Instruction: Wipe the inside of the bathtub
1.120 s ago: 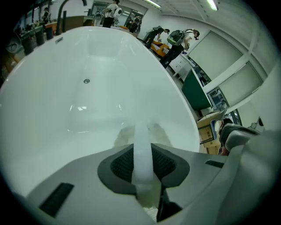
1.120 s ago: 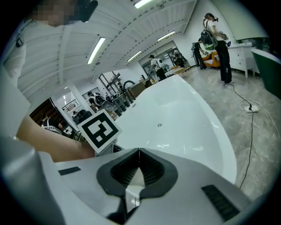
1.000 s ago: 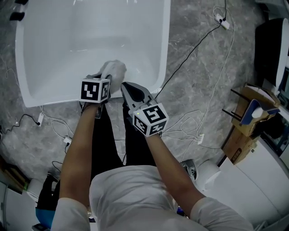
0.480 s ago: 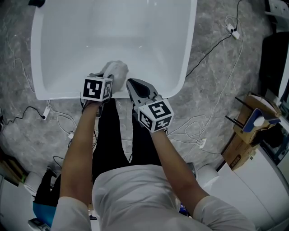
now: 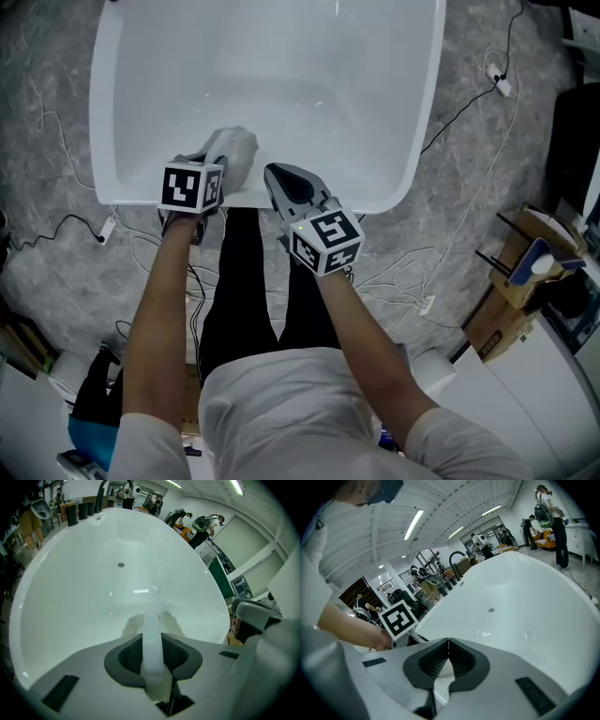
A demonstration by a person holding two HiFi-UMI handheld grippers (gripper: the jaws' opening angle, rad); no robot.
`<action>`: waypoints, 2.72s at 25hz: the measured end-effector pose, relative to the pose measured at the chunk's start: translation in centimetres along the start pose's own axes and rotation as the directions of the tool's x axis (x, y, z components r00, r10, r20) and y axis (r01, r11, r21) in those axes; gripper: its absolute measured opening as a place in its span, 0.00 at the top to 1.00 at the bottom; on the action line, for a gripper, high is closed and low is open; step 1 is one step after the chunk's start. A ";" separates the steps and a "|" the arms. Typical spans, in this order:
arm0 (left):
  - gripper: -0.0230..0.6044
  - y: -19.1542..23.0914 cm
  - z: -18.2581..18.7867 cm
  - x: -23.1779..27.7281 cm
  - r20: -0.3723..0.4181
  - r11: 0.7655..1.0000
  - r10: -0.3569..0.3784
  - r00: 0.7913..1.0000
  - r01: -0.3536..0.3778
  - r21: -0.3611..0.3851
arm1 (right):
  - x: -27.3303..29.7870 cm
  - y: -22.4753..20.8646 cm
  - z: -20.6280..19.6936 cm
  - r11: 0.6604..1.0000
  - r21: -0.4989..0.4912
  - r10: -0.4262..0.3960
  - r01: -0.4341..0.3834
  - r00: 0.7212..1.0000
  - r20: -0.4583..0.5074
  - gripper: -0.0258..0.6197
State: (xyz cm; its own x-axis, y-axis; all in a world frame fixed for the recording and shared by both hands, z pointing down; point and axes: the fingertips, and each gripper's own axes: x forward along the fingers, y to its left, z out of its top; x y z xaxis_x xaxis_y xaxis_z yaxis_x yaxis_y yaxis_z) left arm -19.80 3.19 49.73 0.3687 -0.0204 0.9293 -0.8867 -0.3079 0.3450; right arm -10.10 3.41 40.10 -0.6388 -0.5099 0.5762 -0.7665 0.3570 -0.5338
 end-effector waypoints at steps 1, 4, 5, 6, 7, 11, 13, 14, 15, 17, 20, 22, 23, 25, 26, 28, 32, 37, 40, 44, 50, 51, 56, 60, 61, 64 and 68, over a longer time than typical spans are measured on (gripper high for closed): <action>0.81 0.7 -0.1 -0.3 0.002 1.000 0.005 1.000 -0.005 -0.003 | 0.3 0.3 0.0 1.000 -0.002 0.004 -0.004 1.000 -0.003 0.93; 0.81 3.0 -0.4 -1.3 0.012 1.000 0.018 1.000 -0.018 -0.013 | 1.5 1.3 -0.3 1.000 -0.012 0.013 -0.013 1.000 -0.010 0.93; 0.81 3.7 -0.6 -1.6 0.015 1.000 0.022 1.000 -0.021 -0.017 | 1.9 1.7 -0.4 1.000 -0.015 0.015 -0.016 1.000 -0.012 0.93; 0.81 4.3 -0.7 -1.8 0.017 0.999 0.025 1.000 -0.024 -0.022 | 2.3 2.0 -0.5 1.000 -0.017 0.018 -0.018 1.000 -0.015 0.93; 0.81 4.9 -0.9 -2.1 0.017 0.999 0.028 0.999 -0.027 -0.024 | 2.7 2.4 -0.5 1.000 -0.020 0.021 -0.022 1.000 -0.018 0.93; 0.81 6.4 -1.2 -3.0 0.006 0.999 0.042 0.999 -0.042 -0.016 | 3.9 3.3 -0.7 0.999 -0.032 0.038 -0.039 0.999 -0.037 0.93; 0.81 7.3 -1.3 -3.4 -0.001 0.999 0.043 0.999 -0.043 -0.017 | 4.8 3.8 -0.7 0.998 -0.041 0.047 -0.049 0.998 -0.049 0.93; 0.81 7.7 -1.4 -3.6 -0.005 0.999 0.043 0.999 -0.043 -0.018 | 5.2 4.1 -0.7 0.997 -0.045 0.053 -0.056 0.997 -0.055 0.93; 0.81 8.2 -1.5 -3.7 -0.012 0.999 0.044 0.999 -0.044 -0.017 | 5.7 4.5 -0.7 0.997 -0.050 0.061 -0.064 0.996 -0.062 0.93; 0.81 9.2 -1.7 -4.1 -0.036 0.999 0.050 0.998 -0.050 -0.003 | 6.8 5.4 -0.9 0.995 -0.061 0.078 -0.083 0.994 -0.082 0.93; 0.81 10.7 -2.0 -4.5 -0.083 0.998 0.060 0.995 -0.058 0.029 | 8.3 6.3 -1.1 0.991 -0.074 0.105 -0.114 0.988 -0.115 0.93; 0.81 11.5 -2.1 -4.7 -0.113 0.998 0.061 0.992 -0.057 0.040 | 9.1 6.7 -1.2 0.988 -0.082 0.119 -0.131 0.984 -0.133 0.93; 0.81 11.8 -2.2 -4.7 -0.129 0.997 0.062 0.990 -0.056 0.045 | 9.5 6.8 -1.3 0.986 -0.089 0.124 -0.137 0.982 -0.141 0.93; 0.81 12.5 -2.3 -4.8 -0.168 0.997 0.065 0.984 -0.055 0.061 | 10.0 6.9 -1.4 0.983 -0.106 0.132 -0.149 0.979 -0.154 0.93; 0.81 12.7 -2.3 -4.7 -0.190 0.996 0.066 0.979 -0.054 0.070 | 10.1 6.9 -1.4 0.982 -0.112 0.135 -0.154 0.978 -0.158 0.93; 0.81 13.1 -2.4 -4.5 -0.237 0.995 0.076 0.968 -0.056 0.088 | 10.3 6.7 -1.4 0.980 -0.118 0.138 -0.157 0.977 -0.161 0.93; 0.81 13.8 -2.2 -3.4 -0.288 0.988 0.114 0.951 -0.078 0.135 | 10.5 6.0 -1.8 0.980 -0.122 0.136 -0.158 0.975 -0.175 0.93; 0.81 14.3 -1.8 -1.7 -0.305 0.983 0.129 0.944 -0.080 0.166 | 11.3 5.0 -3.0 0.969 -0.156 0.149 -0.189 0.960 -0.236 0.93; 0.81 14.3 -1.5 -0.6 -0.308 0.981 0.124 0.943 -0.070 0.182 | 11.8 4.2 -3.6 0.961 -0.174 0.160 -0.213 0.947 -0.279 0.93; 0.81 14.6 -1.0 0.9 -0.290 0.972 0.129 0.948 -0.062 0.228 | 12.7 3.1 -4.4 0.927 -0.273 0.155 -0.257 0.925 -0.346 0.93; 0.81 13.8 -0.5 2.5 -0.267 0.934 0.144 0.953 -0.042 0.354 | 13.7 1.9 -6.2 0.865 -0.358 0.166 -0.350 0.875 -0.454 0.93; 0.81 13.7 -0.2 2.9 -0.253 0.921 0.148 0.956 -0.039 0.388 | 13.9 1.6 -6.4 0.860 -0.366 0.165 -0.357 0.871 -0.463 0.93; 0.81 13.8 0.6 3.9 -0.217 0.877 0.139 0.966 -0.018 0.480 | 15.2 0.6 -7.2 0.849 -0.381 0.153 -0.367 0.859 -0.488 0.93; 0.81 14.0 1.0 4.4 -0.238 0.851 0.109 0.965 0.033 0.524 | 16.1 0.4 -8.3 0.832 -0.389 0.155 -0.395 0.840 -0.520 0.93; 0.81 13.8 0.8 4.6 -0.259 0.848 0.095 0.961 0.059 0.527 | 16.3 0.3 -8.6 0.829 -0.391 0.156 -0.401 0.835 -0.527 0.93; 0.81 13.4 -0.2 4.8 -0.346 0.834 0.093 0.934 0.117 0.540 | 16.9 0.2 -9.1 0.820 -0.398 0.155 -0.412 0.828 -0.539 0.93; 0.81 13.4 0.2 5.5 -0.351 0.806 0.106 0.930 0.126 0.578 | 17.2 -0.2 -9.3 0.821 -0.389 0.166 -0.417 0.827 -0.537 0.93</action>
State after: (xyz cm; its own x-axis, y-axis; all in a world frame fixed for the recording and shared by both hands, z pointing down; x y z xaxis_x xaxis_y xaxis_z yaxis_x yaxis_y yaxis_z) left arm -29.59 -1.26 59.48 0.1510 0.2825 0.9473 -0.5070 -0.8005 0.3196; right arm -21.56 1.87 55.83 -0.6915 0.0574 0.7201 -0.3888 0.8105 -0.4380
